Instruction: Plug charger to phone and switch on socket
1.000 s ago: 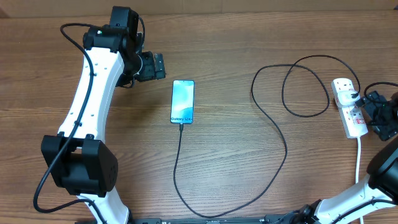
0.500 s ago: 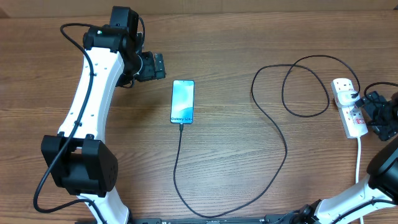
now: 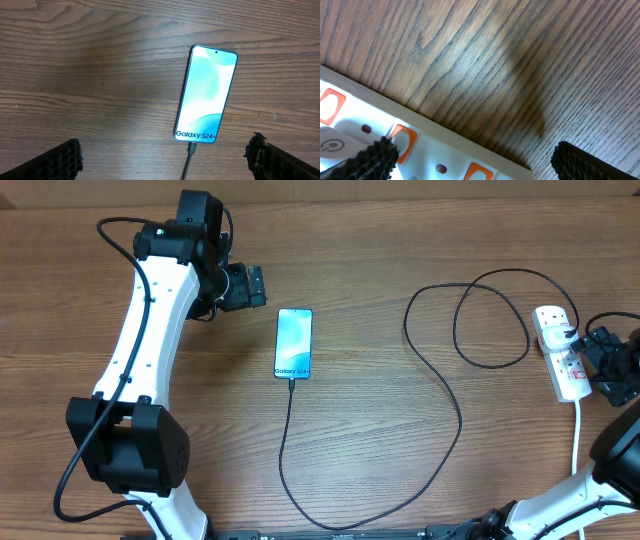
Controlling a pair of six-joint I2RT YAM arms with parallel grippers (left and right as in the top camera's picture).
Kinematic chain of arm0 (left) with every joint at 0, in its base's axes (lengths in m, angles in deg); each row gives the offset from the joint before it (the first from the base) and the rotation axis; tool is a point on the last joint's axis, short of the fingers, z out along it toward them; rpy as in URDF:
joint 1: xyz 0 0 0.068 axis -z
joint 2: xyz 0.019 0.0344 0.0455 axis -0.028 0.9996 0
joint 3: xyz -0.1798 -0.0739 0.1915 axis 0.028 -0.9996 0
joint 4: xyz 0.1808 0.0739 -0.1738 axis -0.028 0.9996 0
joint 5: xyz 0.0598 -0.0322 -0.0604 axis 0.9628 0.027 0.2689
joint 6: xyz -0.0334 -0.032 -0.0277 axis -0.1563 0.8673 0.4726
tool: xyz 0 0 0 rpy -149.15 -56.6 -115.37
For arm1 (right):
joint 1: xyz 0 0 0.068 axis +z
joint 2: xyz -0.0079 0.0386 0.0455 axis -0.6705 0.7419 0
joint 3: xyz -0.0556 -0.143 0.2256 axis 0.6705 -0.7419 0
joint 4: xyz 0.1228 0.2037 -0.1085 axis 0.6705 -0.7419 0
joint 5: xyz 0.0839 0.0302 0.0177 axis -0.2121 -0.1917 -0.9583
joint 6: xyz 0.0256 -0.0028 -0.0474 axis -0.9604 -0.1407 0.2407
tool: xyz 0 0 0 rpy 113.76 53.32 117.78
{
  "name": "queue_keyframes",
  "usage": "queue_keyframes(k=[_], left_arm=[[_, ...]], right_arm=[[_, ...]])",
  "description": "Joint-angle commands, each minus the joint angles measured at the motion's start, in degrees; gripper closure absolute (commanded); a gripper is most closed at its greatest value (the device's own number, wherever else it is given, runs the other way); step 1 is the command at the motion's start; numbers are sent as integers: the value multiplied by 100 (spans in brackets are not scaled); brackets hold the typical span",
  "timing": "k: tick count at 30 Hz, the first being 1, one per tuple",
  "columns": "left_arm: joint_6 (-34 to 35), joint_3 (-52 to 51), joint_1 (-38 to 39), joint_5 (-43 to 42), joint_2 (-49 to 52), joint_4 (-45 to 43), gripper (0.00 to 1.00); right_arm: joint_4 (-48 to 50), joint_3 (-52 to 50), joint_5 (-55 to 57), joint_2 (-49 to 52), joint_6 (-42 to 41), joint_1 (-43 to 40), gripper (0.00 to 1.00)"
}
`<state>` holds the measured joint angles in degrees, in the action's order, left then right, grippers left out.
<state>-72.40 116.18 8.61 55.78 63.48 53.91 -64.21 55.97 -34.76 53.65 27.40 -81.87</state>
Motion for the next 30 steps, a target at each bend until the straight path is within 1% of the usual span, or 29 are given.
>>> queue_keyframes(k=[1, 17, 30], left_arm=[[4, 39, -24, 57, -90, 11, 0], [4, 39, -24, 57, -90, 9, 0], [4, 39, -24, 57, -90, 11, 0]], right_arm=[[-24, -50, -85, 9, 151, 15, 0], [533, -48, 155, 9, 109, 15, 0], [293, -50, 249, 146, 111, 22, 0]])
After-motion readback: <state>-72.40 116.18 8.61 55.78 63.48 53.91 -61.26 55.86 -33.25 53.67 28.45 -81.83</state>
